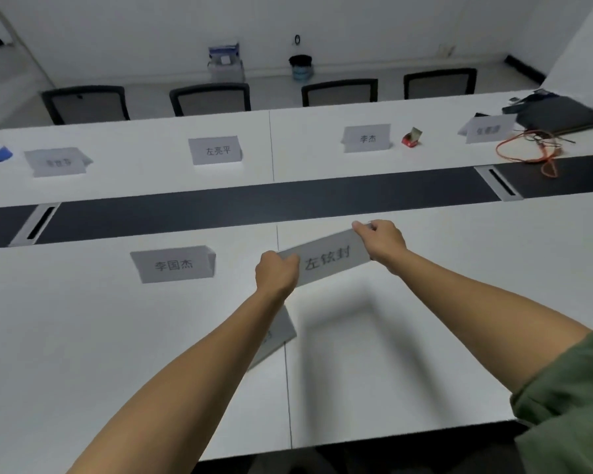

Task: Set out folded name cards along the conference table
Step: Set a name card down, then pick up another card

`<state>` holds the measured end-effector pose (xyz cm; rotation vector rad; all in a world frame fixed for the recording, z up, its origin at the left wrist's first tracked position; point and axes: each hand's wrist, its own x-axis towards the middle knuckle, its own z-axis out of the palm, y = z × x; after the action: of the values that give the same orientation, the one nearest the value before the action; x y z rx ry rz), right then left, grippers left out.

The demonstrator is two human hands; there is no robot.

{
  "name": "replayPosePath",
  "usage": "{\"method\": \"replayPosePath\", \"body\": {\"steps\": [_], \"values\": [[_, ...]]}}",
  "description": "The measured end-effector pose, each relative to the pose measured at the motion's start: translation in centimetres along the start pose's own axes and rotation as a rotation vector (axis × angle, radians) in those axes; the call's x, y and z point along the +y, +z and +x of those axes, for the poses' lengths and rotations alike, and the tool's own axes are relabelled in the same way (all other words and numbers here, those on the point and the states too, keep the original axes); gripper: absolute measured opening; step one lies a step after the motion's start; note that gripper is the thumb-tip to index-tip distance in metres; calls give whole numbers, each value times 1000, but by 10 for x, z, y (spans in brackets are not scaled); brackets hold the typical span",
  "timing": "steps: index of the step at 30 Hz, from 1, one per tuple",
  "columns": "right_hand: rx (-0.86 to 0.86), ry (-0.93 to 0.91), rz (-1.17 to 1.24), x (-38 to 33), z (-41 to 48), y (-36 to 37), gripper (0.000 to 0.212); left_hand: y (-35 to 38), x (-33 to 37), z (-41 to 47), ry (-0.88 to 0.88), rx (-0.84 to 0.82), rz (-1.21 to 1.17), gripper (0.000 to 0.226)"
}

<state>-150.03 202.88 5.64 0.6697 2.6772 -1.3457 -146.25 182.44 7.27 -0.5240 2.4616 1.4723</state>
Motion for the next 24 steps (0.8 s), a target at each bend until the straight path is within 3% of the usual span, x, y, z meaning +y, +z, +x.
{"method": "replayPosePath", "body": {"steps": [11,19,24], "values": [[-105,159,17,86,105,-54,40,131,34,58,-155,-184,-37,33],[-253,179,12,133,171,-47,37,193,21,110,-323,-198,-69,19],[-295,178,23,139,192,-40,37,205,13,134,-332,-179,-68,31]]}}
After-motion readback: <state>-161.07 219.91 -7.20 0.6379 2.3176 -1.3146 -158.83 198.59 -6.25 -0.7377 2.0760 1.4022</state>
